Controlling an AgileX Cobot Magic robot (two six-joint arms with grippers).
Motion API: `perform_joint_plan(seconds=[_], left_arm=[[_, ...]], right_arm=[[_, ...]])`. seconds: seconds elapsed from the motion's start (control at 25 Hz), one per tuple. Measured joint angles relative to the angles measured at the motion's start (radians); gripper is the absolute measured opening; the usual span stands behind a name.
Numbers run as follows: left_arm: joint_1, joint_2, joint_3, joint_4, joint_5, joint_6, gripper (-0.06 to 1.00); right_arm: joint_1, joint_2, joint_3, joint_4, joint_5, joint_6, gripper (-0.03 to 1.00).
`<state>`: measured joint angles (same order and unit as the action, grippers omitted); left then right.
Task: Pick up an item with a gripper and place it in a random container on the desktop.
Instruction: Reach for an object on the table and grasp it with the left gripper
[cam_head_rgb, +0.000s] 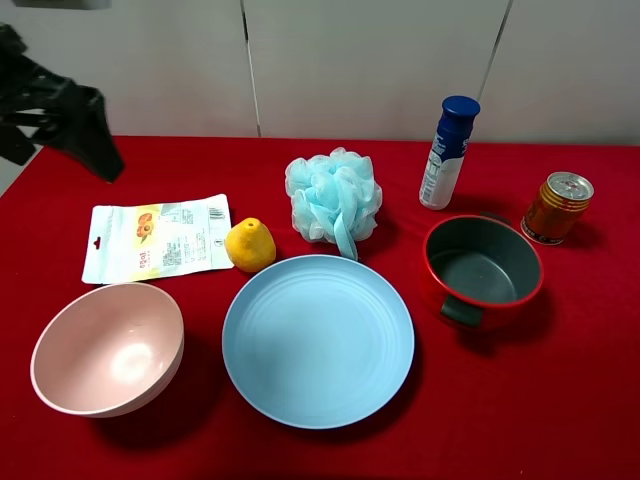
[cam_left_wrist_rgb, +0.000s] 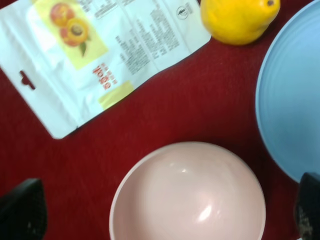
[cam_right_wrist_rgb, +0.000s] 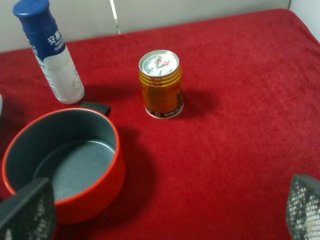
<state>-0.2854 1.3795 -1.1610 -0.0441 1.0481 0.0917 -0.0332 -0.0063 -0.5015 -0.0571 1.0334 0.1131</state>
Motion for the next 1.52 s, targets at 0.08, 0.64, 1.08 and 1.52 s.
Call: perform_joint_plan(seconds=[0.08,0.64,1.08,1.52], left_arm=[[-0.031,0.046,-0.028,0.019,0.0,-0.028,0.99],[-0.201,0.371,-0.232,0.072,-0.005,-0.23,0.99],[-0.257,0.62,-0.395,0.113,-0.007,-0.329,0.99],[-0.257,0.751,-0.441,0.103,-0.038,-0.354,0.98]], right_arm=[[0.0,0.0,0.0,0.0,0.0,0.0,0.69],[0.0,0.0,0.0,0.0,0.0,0.0,0.69],[0.0,0.0,0.0,0.0,0.0,0.0,0.69],[0.0,0.0,0.0,0.0,0.0,0.0,0.69]])
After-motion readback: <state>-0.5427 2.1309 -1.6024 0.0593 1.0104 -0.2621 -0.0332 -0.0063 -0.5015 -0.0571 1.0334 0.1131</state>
